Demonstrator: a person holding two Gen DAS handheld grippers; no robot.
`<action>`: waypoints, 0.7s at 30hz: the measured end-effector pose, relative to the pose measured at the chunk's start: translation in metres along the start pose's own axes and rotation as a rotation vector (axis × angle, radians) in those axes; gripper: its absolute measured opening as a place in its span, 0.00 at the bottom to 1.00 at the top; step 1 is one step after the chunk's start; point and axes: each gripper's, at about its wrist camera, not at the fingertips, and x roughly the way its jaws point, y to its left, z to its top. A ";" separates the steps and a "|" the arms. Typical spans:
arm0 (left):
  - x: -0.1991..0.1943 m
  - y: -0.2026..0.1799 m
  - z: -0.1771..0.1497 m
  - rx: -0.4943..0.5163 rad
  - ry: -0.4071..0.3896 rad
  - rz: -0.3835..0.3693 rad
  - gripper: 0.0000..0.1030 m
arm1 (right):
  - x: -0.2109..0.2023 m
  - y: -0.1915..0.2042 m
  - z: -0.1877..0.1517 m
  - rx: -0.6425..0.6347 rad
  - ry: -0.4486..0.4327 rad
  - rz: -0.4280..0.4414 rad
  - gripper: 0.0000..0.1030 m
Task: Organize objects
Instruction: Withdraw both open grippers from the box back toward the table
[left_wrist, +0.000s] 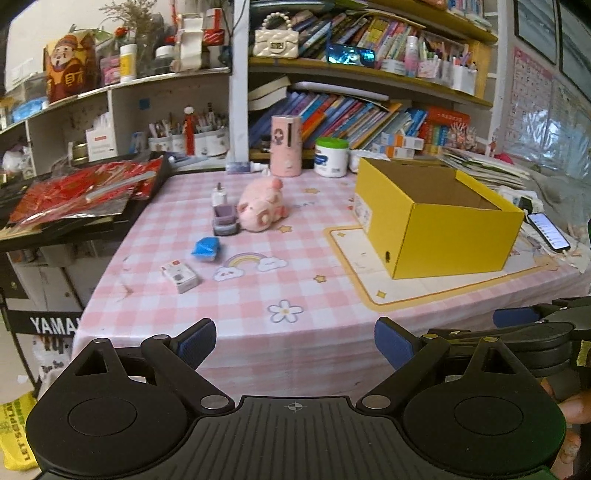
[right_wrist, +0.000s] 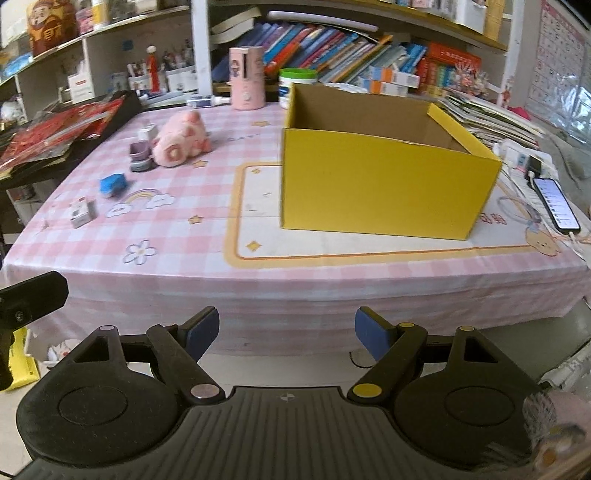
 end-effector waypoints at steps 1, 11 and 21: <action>-0.001 0.002 0.000 -0.001 0.000 0.003 0.92 | -0.001 0.003 0.000 -0.004 -0.002 0.005 0.77; -0.008 0.025 -0.003 -0.036 -0.003 0.038 0.92 | -0.001 0.030 0.005 -0.047 -0.012 0.040 0.78; -0.004 0.038 0.000 -0.075 0.002 0.067 0.92 | 0.006 0.045 0.015 -0.089 -0.014 0.073 0.78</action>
